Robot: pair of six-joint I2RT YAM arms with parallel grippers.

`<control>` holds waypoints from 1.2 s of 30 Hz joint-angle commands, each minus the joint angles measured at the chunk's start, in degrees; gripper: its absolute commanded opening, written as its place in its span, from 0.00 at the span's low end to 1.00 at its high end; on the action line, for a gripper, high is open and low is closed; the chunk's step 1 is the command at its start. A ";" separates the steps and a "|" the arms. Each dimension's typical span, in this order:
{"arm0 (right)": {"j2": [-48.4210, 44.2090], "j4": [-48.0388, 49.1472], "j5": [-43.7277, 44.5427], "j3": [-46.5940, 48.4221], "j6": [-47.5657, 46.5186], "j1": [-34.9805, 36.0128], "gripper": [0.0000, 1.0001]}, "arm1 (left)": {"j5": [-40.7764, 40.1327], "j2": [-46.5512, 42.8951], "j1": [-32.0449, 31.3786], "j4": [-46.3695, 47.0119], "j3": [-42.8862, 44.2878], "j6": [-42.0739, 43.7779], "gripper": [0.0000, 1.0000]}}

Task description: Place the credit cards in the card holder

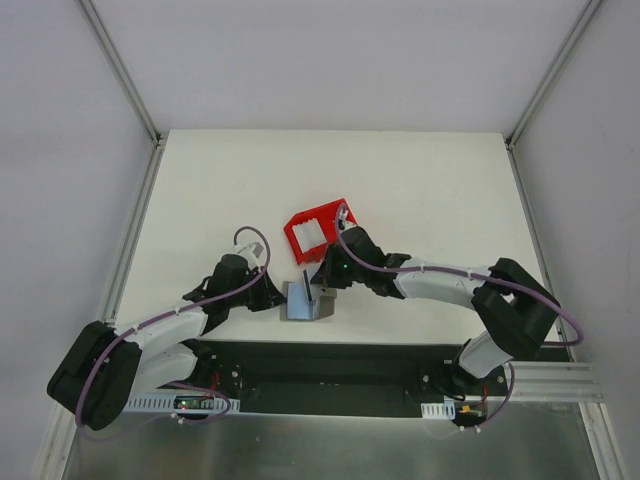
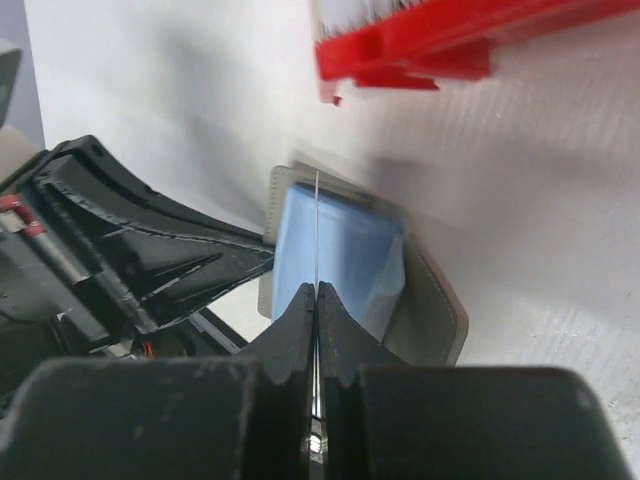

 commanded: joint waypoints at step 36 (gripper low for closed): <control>-5.61 17.86 7.51 -17.11 11.95 3.91 0.00 | -1.58 0.86 0.21 6.02 -6.27 -6.31 0.00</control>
